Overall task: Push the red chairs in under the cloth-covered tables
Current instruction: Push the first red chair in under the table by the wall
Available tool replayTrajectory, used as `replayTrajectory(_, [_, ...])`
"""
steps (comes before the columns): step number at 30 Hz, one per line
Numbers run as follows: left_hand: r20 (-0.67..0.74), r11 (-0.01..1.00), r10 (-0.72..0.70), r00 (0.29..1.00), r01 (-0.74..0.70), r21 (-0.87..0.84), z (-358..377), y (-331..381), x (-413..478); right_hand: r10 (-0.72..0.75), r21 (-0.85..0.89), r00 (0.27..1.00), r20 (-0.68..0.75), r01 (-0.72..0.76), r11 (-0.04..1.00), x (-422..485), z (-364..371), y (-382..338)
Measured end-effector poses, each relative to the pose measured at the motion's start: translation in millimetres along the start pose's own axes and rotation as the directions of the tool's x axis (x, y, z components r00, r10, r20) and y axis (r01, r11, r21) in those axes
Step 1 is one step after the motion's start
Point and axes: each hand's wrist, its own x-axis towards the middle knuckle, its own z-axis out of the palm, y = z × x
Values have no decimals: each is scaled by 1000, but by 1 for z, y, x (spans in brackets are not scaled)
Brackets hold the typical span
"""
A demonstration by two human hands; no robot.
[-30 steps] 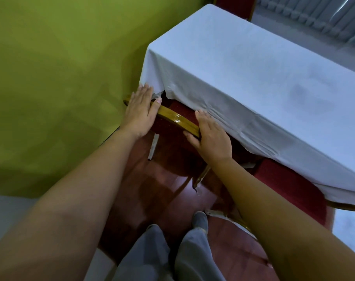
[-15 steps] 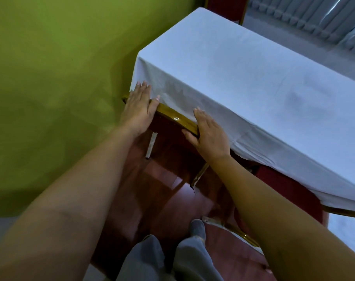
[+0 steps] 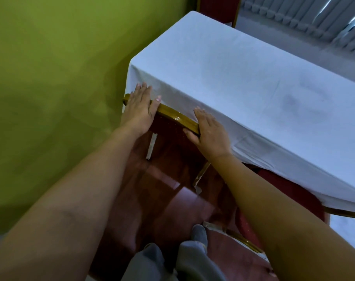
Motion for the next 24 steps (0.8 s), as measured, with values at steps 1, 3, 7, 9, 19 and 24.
replayTrajectory(1, [1,1000,0,1000,0,2,0,0,0,1,-17,1000,11,0,1000,0,0,0])
replayTrajectory(3, [4,1000,-4,1000,4,4,0,1,-1,6,-49,1000,29,-5,999,1,-1,0])
replayTrajectory(7, [8,999,-40,999,40,-5,0,6,-5,51,-88,998,45,-47,995,-4,-3,-4])
replayTrajectory(9, [12,999,-41,999,41,-10,0,10,-9,86,-74,995,53,-82,994,-7,-5,-6])
replayTrajectory(19, [41,972,198,979,-202,123,4,46,-57,113,-36,986,125,-109,993,-59,-20,-8])
replayTrajectory(24, [83,911,314,946,-325,255,14,60,-82,168,-66,977,131,-160,985,-101,-28,-4])
